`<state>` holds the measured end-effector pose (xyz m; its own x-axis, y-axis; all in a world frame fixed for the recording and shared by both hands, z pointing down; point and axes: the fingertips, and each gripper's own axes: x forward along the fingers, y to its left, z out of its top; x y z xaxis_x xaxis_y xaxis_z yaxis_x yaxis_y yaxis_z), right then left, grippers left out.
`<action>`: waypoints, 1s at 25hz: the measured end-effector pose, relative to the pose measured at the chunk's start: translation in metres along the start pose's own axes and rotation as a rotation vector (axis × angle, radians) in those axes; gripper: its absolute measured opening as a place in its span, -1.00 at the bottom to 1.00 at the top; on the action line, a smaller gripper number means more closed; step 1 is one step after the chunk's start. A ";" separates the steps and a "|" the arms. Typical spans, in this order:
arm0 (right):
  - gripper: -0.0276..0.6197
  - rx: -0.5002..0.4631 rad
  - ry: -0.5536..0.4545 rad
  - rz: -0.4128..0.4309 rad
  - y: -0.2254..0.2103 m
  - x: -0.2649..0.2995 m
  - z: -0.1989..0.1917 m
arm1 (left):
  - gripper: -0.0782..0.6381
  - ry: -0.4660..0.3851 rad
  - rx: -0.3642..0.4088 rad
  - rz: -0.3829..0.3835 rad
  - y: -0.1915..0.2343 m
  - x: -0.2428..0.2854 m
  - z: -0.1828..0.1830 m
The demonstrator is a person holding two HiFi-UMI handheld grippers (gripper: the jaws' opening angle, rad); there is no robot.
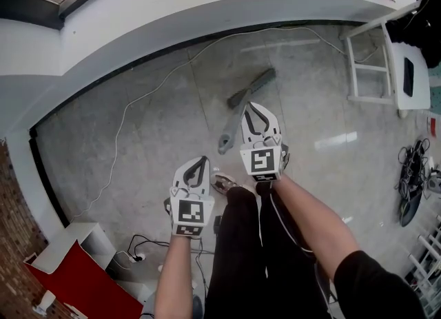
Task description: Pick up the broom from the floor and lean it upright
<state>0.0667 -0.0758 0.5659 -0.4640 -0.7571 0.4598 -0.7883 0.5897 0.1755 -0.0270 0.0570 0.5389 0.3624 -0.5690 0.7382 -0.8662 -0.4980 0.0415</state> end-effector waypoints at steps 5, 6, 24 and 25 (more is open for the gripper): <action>-0.73 -0.011 -0.002 -0.002 -0.001 -0.003 -0.002 | -0.78 0.002 0.008 0.001 -0.002 0.001 0.002; -0.73 -0.012 -0.001 -0.003 -0.002 -0.003 -0.002 | -0.78 0.001 0.010 0.001 -0.002 0.001 0.002; -0.57 -0.070 0.025 0.053 0.002 -0.003 -0.008 | -0.78 0.014 0.008 0.001 -0.007 0.015 0.005; -0.57 -0.074 0.026 0.057 0.002 -0.003 -0.010 | -0.78 0.011 0.004 0.001 -0.007 0.016 0.006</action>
<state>0.0704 -0.0701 0.5736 -0.4954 -0.7148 0.4935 -0.7285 0.6514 0.2122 -0.0129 0.0472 0.5463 0.3580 -0.5619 0.7457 -0.8649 -0.5004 0.0381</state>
